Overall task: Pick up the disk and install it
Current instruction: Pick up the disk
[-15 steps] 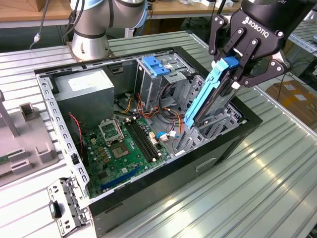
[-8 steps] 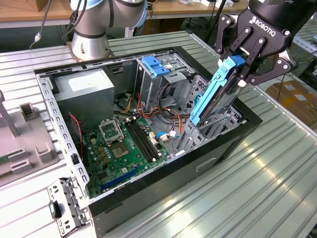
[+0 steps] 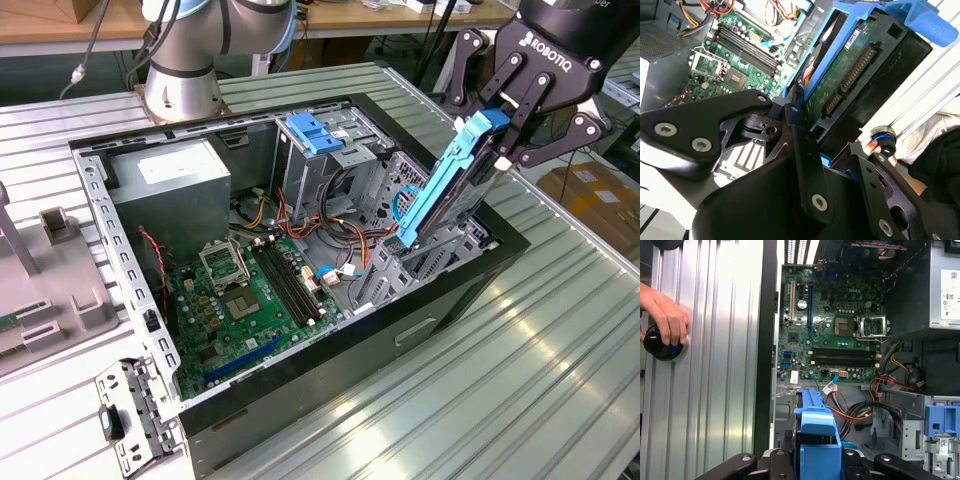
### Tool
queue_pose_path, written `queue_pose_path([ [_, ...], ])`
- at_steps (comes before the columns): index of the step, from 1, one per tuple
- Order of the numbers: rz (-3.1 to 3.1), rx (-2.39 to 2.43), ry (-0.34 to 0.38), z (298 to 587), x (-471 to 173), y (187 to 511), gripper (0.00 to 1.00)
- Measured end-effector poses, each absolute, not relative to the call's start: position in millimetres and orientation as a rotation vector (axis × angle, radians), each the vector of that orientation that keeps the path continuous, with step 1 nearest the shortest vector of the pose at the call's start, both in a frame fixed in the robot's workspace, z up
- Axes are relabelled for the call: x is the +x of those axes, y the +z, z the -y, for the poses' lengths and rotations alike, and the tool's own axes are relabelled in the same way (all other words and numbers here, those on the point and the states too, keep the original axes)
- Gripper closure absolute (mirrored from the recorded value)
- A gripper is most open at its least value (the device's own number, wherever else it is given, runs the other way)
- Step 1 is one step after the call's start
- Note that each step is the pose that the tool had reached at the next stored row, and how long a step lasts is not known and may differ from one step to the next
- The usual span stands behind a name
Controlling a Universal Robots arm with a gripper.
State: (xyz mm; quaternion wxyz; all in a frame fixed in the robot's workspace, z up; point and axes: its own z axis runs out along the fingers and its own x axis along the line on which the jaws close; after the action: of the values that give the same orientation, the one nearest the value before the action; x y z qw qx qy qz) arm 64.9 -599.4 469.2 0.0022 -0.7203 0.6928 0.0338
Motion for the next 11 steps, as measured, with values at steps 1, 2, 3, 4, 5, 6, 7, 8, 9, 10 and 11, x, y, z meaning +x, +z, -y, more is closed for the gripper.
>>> queue_pose_path([
  [1,-2.174,-2.260,0.106,599.5,67.2,469.1,0.64],
  [2,-2.174,-2.260,0.106,599.5,69.1,469.1,0.64],
  [3,-2.174,-2.260,0.106,599.6,72.1,469.1,0.64],
  [4,-2.174,-2.260,0.106,599.7,74.8,469.1,0.64],
  [5,-2.174,-2.260,0.106,599.8,76.9,469.2,0.64],
  [6,-2.174,-2.260,0.106,599.8,78.8,469.1,0.64],
  [7,-2.174,-2.260,0.107,599.9,81.3,469.1,0.64],
  [8,-2.174,-2.260,0.107,600.0,83.4,469.1,0.64],
  [9,-2.174,-2.260,0.107,600.1,86.1,469.1,0.64],
  [10,-2.174,-2.260,0.107,600.4,90.3,469.0,0.64],
  [11,-2.174,-2.260,0.107,600.6,92.6,469.0,0.64],
])
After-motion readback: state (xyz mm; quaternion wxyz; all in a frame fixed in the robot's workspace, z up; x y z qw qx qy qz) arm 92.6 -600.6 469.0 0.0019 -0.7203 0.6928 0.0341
